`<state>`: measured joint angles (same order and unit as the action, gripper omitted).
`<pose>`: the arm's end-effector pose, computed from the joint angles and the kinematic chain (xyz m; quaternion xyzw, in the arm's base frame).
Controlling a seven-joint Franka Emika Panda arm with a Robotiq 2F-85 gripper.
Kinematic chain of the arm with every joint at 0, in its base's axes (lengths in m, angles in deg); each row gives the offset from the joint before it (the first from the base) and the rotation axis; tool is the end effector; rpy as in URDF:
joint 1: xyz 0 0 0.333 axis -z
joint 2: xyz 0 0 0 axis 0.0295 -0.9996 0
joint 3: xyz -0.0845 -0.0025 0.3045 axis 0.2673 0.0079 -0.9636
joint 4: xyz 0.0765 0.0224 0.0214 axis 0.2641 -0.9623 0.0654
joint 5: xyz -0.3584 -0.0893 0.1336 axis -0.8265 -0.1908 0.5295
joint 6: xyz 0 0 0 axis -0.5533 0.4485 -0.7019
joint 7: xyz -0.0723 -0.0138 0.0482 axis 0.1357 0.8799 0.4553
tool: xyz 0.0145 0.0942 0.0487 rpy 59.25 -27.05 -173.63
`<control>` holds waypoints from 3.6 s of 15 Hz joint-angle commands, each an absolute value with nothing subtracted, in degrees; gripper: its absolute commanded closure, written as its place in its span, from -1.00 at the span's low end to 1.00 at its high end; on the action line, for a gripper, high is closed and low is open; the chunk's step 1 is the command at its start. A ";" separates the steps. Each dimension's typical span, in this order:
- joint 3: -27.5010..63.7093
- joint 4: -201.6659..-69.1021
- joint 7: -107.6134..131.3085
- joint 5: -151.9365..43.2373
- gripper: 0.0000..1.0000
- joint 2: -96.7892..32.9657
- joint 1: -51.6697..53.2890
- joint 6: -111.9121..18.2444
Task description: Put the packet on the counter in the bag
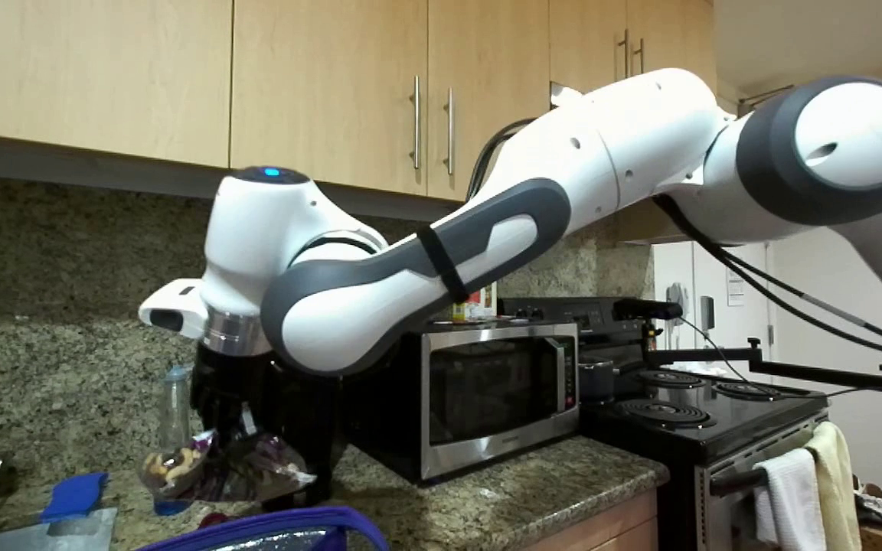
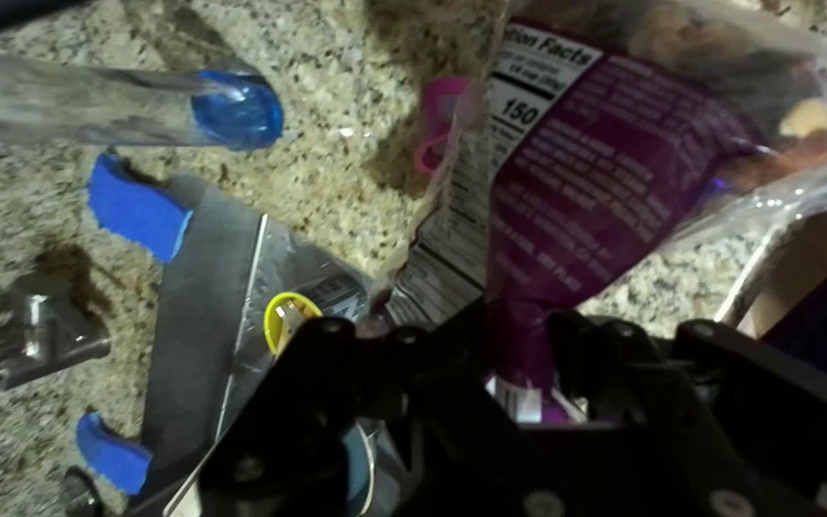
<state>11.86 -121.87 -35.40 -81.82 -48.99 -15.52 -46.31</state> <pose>0.7133 0.2369 0.4155 0.7427 0.6095 0.1363 0.2417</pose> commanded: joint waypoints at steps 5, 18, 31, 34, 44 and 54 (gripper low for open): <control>11.02 -127.18 -24.85 -94.64 0.82 -35.94 -19.63 -49.01; 2.67 -132.40 -42.03 -82.70 0.83 -36.66 -11.85 -37.04; -3.09 -132.89 -29.65 -97.91 0.83 -31.06 -24.51 -36.25; -3.08 -132.98 -29.66 -97.77 0.83 -31.89 -24.06 -36.12; -2.75 -132.85 -29.68 -97.72 0.83 -32.67 -23.34 -36.28; -4.63 -131.51 -29.60 -98.10 0.82 -33.00 -25.09 -35.55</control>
